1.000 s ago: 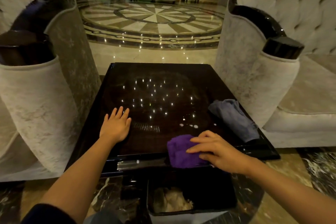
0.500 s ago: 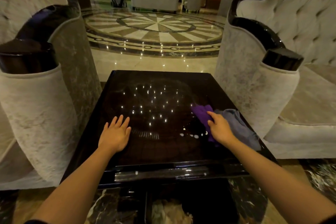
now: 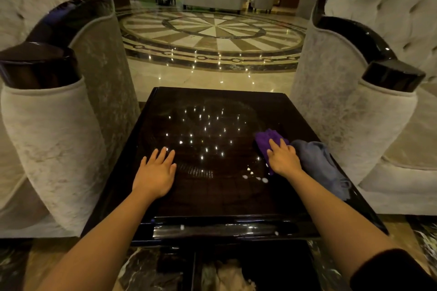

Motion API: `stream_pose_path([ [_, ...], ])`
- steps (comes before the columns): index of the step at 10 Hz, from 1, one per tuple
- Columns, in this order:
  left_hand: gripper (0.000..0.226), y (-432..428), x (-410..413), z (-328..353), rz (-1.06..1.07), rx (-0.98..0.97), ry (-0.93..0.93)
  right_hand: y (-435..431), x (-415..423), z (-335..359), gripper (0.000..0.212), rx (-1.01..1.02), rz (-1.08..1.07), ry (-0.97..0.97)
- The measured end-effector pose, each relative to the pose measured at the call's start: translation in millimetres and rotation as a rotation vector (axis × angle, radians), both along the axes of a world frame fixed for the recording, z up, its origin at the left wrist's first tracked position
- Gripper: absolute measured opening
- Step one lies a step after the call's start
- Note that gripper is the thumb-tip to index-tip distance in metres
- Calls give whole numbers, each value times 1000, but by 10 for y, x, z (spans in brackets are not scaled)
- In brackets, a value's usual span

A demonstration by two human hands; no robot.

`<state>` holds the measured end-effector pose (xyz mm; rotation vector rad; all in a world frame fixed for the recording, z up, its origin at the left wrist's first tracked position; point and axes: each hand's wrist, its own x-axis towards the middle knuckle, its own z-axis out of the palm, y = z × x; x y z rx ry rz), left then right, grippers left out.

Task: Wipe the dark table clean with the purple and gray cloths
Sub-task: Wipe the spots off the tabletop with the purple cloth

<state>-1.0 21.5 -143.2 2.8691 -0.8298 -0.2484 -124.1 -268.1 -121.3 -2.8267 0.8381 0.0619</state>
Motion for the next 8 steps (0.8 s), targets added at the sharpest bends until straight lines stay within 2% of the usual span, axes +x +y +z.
stream_pose_path([
  [2, 51, 0, -6, 11, 1, 7, -9, -20, 116, 19, 41, 212, -67, -96],
  [3, 51, -4, 0, 8, 2, 9, -9, 37, 119, 16, 36, 314, 17, -146],
  [4, 51, 1, 8, -6, -4, 10, -15, 142, 64, -2, 35, 286, 165, -139],
  [8, 52, 5, 2, -4, -10, 1, -4, 594, -517, 14, 35, 267, 435, -120],
])
